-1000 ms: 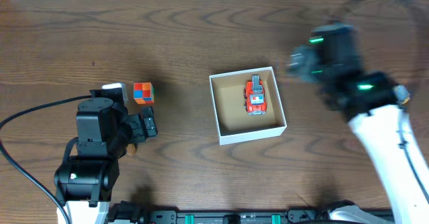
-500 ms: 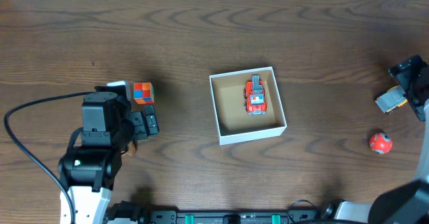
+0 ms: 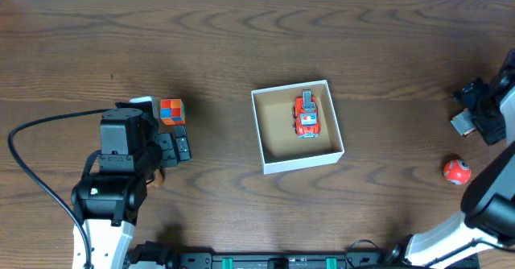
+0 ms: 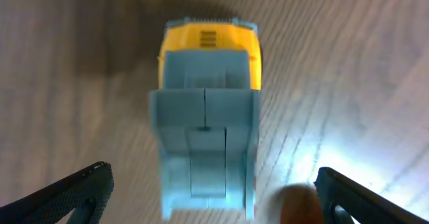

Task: Pack container
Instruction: 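Move the right gripper to the yellow-grey toy vehicle and grasp it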

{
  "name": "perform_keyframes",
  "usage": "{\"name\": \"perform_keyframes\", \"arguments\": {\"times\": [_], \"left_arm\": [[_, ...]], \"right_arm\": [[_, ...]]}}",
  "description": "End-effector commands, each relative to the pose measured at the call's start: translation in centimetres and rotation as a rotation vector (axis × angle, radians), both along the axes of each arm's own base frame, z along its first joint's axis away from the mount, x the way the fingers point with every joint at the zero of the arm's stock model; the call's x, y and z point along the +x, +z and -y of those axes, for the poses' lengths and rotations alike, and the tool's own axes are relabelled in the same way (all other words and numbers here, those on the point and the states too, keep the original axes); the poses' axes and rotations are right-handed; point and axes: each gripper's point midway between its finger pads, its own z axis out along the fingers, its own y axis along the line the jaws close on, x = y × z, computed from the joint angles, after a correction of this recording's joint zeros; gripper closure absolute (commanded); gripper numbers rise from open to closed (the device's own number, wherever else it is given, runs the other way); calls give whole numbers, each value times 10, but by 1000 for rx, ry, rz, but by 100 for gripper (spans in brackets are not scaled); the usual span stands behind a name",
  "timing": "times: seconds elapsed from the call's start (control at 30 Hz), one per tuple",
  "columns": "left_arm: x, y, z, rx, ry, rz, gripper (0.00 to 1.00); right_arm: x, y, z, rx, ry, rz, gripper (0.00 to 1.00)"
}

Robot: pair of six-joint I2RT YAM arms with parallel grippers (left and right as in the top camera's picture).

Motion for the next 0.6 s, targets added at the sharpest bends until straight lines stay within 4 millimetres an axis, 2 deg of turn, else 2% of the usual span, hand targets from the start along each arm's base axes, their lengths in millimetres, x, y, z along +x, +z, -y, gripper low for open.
{"name": "perform_keyframes", "arguments": {"times": [0.0, 0.17, 0.3, 0.4, 0.57], "left_arm": [[3, 9, 1, -9, 4, 20, 2], [3, 9, 1, -9, 4, 22, 2], [5, 10, 1, -10, 4, 29, 2], [6, 11, 1, -10, 4, 35, 2], [7, 11, 1, -10, 4, 38, 2]], "right_arm": [[-2, -17, 3, 13, 12, -38, 1], [-1, -30, 3, 24, 13, -56, 1], [-1, -31, 3, 23, 27, -62, 8], [-1, -32, 3, 24, 27, -63, 18], [-3, -32, 2, 27, 27, -69, 46]]}}
